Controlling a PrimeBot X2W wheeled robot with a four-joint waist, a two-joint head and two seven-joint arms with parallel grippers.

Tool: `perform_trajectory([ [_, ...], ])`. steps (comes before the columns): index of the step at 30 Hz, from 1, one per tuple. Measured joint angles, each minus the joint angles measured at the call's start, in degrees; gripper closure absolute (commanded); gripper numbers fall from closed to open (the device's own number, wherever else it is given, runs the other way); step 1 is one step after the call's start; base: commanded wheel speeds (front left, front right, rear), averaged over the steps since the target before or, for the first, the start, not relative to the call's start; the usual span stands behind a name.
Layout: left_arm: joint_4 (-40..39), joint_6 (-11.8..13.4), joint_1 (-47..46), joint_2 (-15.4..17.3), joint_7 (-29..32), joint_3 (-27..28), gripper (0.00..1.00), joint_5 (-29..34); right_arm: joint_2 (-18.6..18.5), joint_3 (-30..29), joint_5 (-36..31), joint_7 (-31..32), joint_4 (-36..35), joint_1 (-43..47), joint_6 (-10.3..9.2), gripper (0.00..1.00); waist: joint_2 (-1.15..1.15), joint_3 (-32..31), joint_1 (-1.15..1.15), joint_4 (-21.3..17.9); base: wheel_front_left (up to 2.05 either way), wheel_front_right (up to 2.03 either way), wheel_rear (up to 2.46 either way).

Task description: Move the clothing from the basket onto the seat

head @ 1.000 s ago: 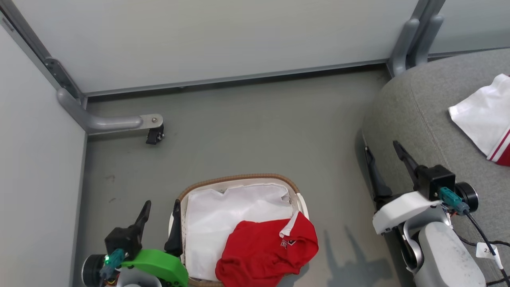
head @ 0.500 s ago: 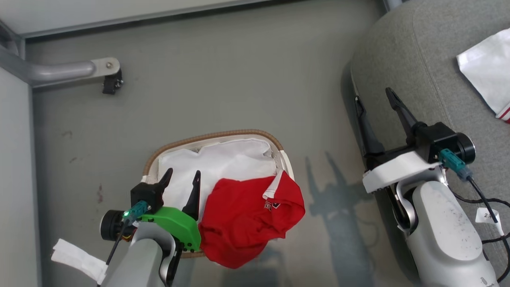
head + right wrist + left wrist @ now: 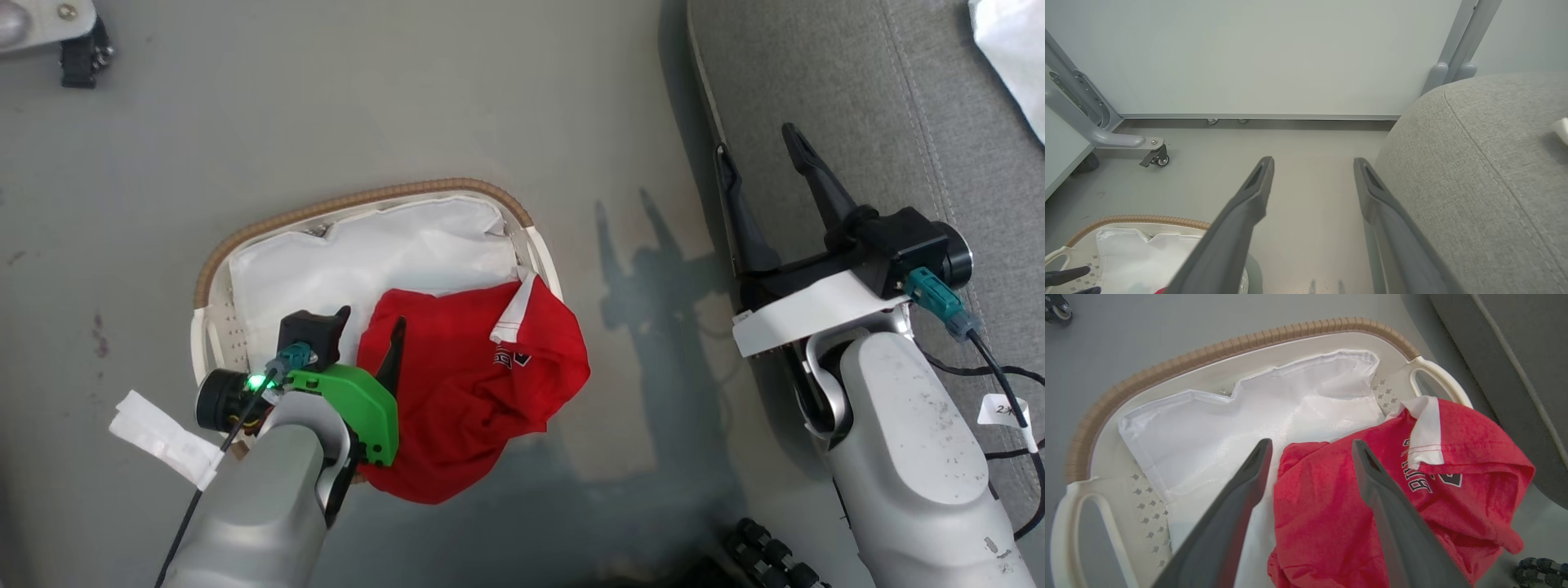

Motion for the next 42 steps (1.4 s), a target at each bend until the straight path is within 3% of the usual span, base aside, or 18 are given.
perform_trajectory([
  [13,6.0,0.0,-6.5,3.4,4.2,-11.8,0.0,-9.2,0.0,0.3,0.0,0.0,-0.8,-0.8,0.0,0.0,0.0,9.9,0.01,-2.6,0.0,0.0,0.0],
  [27,3.6,0.0,-6.5,5.6,13.2,-20.9,0.0,-21.2,0.0,1.6,0.4,0.0,0.0,-1.4,0.0,0.0,0.0,12.4,0.0,-2.4,0.0,0.0,0.0],
  [28,3.1,0.0,-6.5,5.7,13.8,-21.6,0.27,-22.0,0.0,1.6,0.5,0.0,0.1,-1.5,0.0,0.0,0.0,12.4,0.01,-2.4,0.0,0.0,0.0],
  [29,2.2,0.0,-6.5,6.0,14.0,-22.6,1.0,-22.8,0.0,1.7,0.6,0.0,0.2,-1.5,0.0,0.0,0.0,12.3,0.01,-2.4,0.0,0.0,0.0],
  [42,0.8,0.0,-6.5,6.3,2.5,-28.1,1.0,-29.0,0.1,1.2,1.2,0.0,2.1,-1.2,0.0,0.0,0.0,6.2,0.01,-2.1,0.0,0.0,0.0],
])
